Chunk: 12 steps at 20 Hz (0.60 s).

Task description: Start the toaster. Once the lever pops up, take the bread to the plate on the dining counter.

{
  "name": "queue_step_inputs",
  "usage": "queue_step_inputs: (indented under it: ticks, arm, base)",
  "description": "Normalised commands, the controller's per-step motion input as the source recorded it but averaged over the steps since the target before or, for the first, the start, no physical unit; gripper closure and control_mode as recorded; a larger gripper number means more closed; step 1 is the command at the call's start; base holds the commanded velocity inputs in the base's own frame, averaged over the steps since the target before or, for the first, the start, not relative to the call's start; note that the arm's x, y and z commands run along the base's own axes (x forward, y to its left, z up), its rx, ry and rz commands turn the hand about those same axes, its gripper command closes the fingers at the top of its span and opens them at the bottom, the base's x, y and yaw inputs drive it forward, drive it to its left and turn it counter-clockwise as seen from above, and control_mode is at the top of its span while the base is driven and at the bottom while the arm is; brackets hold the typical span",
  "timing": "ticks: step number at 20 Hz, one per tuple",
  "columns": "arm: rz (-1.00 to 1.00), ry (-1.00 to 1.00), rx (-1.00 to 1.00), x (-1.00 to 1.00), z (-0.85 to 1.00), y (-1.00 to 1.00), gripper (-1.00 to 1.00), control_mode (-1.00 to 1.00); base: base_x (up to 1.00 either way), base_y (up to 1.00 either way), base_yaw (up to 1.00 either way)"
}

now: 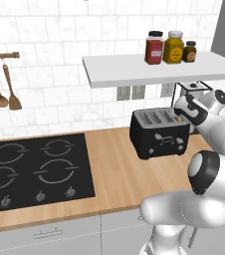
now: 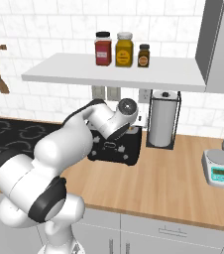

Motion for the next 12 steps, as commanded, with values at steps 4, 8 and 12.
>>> queue_step_inputs:
  ticks: [4, 8, 12]
  arm:
    - [0.0, 0.0, 0.0, 0.0, 0.0, 0.0, -1.0, -1.0]
    - [0.0, 0.0, 0.0, 0.0, 0.0, 0.0, -1.0, -1.0]
    - [0.0, 0.0, 0.0, 0.0, 0.0, 0.0, -1.0, -1.0]
  base:
    - [0.0, 0.0, 0.0]
    - [0.0, 0.0, 0.0]
    - [0.0, 0.0, 0.0]
